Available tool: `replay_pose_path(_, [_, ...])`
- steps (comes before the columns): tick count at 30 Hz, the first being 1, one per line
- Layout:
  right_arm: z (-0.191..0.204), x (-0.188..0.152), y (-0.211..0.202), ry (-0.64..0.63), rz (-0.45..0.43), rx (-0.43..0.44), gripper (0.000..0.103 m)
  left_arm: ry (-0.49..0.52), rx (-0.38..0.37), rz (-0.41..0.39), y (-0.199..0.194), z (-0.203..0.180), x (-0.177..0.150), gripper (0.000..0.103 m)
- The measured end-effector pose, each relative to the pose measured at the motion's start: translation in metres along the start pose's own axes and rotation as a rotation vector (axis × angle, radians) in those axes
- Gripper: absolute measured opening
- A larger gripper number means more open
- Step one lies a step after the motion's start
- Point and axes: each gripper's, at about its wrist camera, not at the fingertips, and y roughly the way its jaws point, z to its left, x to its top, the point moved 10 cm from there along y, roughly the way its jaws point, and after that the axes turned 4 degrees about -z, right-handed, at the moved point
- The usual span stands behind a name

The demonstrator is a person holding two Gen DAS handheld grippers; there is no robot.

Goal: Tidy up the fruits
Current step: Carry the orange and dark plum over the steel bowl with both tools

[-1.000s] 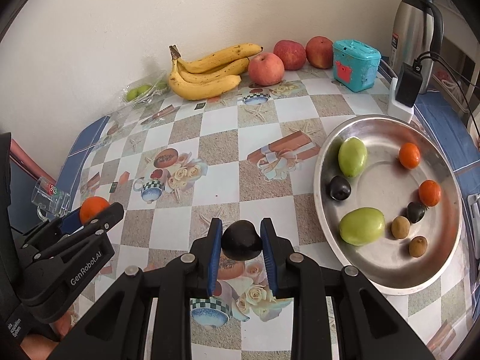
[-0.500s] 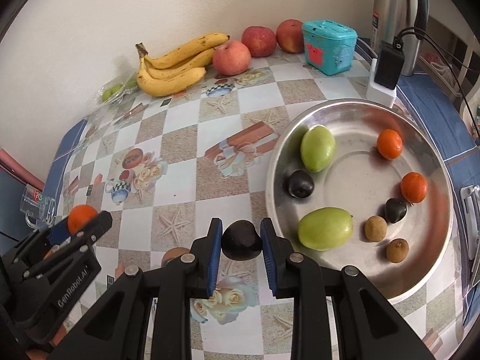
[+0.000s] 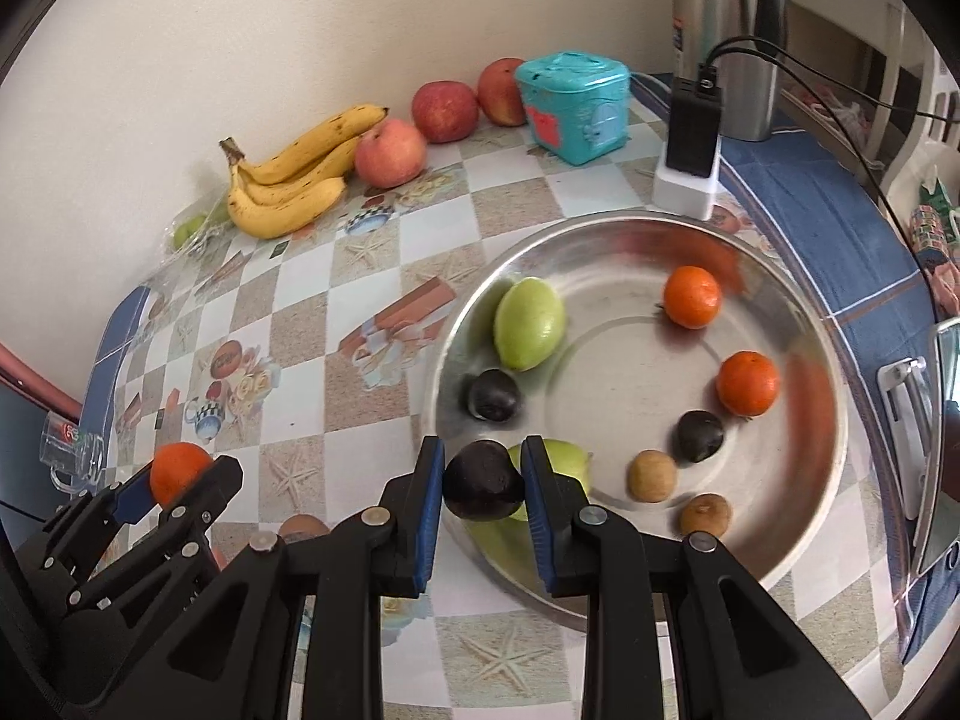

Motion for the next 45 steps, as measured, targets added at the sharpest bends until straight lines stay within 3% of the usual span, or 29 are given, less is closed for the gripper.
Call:
replay_pose_path(15, [-0.063,0.011,-0.016,0.082,-0.039,-0.028,0.027,0.082,-0.08,-0.019,-0.006,-0.068,0.004,0.042])
replay_pose_path(28, [-0.086,0.012,-0.022,0.11,-0.051,-0.034,0.027,0.175,-0.129,-0.013,-0.005,-0.111,-0.005,0.042])
replay_pose_path(34, [-0.089,0.006,-0.014,0.12,-0.021,-0.024,0.027,0.144,-0.254,0.053,-0.002,-0.133,-0.019,0.042])
replay_pose_path(45, [-0.091,-0.007,-0.008,0.125,0.029,-0.02,0.027,0.196,-0.238,0.086,0.007,-0.145,-0.032,0.042])
